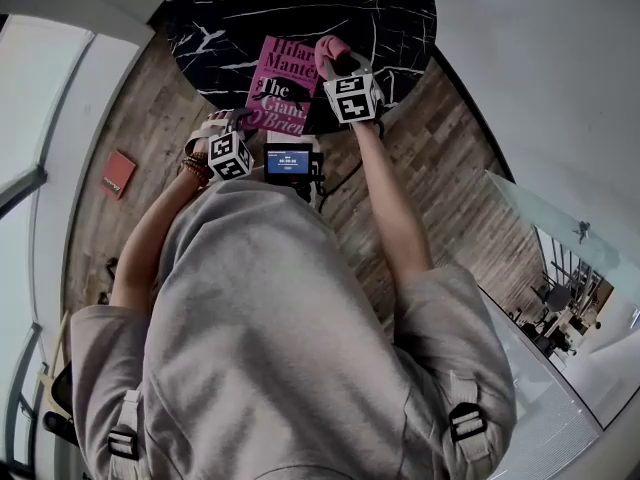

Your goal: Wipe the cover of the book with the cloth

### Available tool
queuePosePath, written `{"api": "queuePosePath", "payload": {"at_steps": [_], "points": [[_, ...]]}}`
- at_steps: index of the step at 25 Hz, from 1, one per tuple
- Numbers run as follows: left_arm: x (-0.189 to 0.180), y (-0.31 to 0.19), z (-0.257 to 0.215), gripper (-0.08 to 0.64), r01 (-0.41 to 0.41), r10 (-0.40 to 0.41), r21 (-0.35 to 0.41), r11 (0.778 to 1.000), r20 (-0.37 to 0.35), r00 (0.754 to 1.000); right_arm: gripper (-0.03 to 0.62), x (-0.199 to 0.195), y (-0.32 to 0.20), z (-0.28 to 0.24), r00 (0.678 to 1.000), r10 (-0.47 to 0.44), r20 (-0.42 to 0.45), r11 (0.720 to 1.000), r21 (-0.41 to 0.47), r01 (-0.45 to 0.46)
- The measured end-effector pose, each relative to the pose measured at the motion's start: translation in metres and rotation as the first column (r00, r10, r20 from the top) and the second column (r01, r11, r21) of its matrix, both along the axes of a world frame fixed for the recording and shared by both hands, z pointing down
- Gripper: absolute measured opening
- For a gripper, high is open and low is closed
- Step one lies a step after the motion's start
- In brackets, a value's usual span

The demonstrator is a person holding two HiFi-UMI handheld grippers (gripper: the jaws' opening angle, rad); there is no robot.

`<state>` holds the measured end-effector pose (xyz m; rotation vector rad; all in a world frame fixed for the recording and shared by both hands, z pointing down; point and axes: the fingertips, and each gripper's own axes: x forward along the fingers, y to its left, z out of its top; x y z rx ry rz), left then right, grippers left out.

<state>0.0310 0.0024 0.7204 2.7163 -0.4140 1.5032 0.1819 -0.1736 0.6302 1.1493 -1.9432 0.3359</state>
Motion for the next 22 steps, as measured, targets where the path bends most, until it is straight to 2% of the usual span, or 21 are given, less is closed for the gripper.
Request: {"api": "queuePosePath", "payload": {"at_steps": [4, 9, 22], "points": [[0.000, 0.000, 0.000, 0.187, 0.003, -0.003, -0.002, 1.000, 0.001, 1.000, 0.109, 0.012, 0.013, 0.033, 0.997, -0.008, -0.072, 0.997, -0.081, 0.002], [0.000, 0.000, 0.000, 0.189, 0.004, -0.004, 0.001, 1.000, 0.002, 1.000, 0.109, 0.009, 0.025, 0.067, 0.997, 0.021, -0.077, 0.979, -0.200, -0.036], [0.002, 0.000, 0.000, 0.187, -0.013, 0.013, 0.012, 1.000, -0.003, 1.000, 0.100, 0.008, 0.026, 0.076, 0.996, 0.067, -0.062, 0.973, -0.216, -0.079]]}}
